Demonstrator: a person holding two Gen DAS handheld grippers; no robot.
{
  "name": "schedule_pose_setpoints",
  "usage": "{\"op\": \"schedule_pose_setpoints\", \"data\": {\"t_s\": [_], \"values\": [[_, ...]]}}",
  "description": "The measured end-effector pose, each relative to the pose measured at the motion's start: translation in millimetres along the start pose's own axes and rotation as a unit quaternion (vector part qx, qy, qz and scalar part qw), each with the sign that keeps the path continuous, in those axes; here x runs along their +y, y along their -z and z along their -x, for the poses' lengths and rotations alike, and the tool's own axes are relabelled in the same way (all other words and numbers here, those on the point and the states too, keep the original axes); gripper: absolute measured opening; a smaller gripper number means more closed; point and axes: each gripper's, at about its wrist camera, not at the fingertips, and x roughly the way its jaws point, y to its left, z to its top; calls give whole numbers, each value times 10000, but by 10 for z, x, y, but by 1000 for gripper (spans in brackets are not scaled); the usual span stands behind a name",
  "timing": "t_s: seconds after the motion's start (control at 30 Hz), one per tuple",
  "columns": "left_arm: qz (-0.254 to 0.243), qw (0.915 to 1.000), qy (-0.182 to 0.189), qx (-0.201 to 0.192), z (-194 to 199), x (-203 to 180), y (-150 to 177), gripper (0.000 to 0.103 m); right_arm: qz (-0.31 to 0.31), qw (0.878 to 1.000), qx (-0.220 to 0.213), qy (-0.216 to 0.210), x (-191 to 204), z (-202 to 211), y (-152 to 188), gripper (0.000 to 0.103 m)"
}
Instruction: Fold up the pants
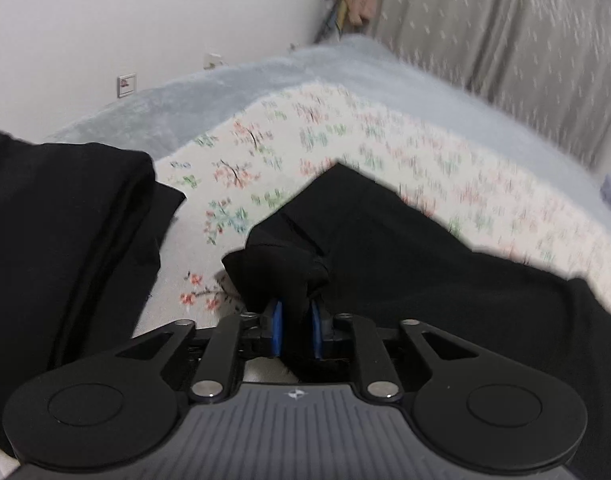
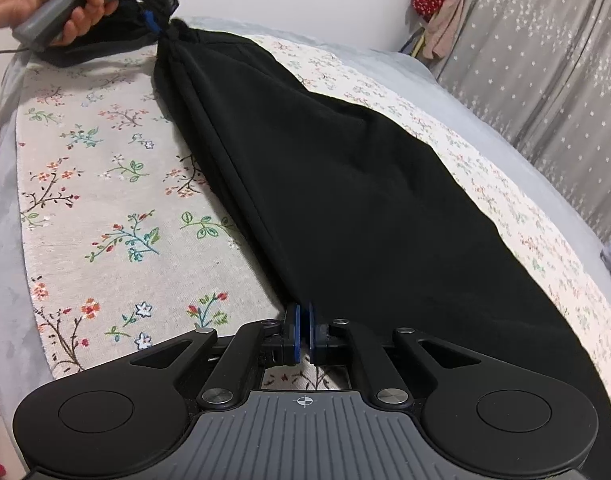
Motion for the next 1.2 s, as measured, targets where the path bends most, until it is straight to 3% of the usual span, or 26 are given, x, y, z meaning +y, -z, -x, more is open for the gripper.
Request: {"op": "schedule_pose_setpoints", "data": {"t_s": [0.03,0.1,0.27,0.33,0.4,0.5,0.63,0.7,0.77,0.9,0.93,1.03,1.2], "values": [[-154,9998,-158,-8,0,-21,4,41,24,10000,12,-6,-5,9,2,4],[-143,9991,-346,-185,71,10,-19,52,-19,9999,26,-103,-47,60,8,8],[437,9971,-395,-482,248,191,-108,62,-1074,9941,-54,-167,-602,379,176,22],[567,9959,-377,-598,320,187,-130,62,-1772,9841,-79,97,-993,531,335,44],[416,9951,-381,-809,400,107,-143,63,-2638,9625,-2,635,-1438,674,568,62],[208,9956,-124,-908,441,-44,-120,63,-4054,9063,88,1193,-2103,917,1069,63],[-35,9944,899,-558,345,-347,-30,63,-5368,8198,193,1986,-2657,1162,1759,63],[-207,9915,1227,-371,290,-539,53,63,-5675,7924,332,2213,-2773,1189,1988,63],[-381,9876,1524,-43,202,-744,152,63,-5656,7904,544,2288,-2800,1129,2059,64],[-890,9846,1453,403,52,-1095,366,63,-5028,8188,1448,2364,-2762,859,2100,59],[-1050,9844,1325,490,25,-1155,411,63,-4873,8253,1527,2410,-2733,842,2094,59],[-1336,9833,1041,662,-36,-1213,510,63,-4862,8272,1549,2352,-2703,923,2180,59],[-1489,9813,996,704,-8,-1100,551,63,-4804,8297,1605,2346,-2721,1094,2327,59]]}}
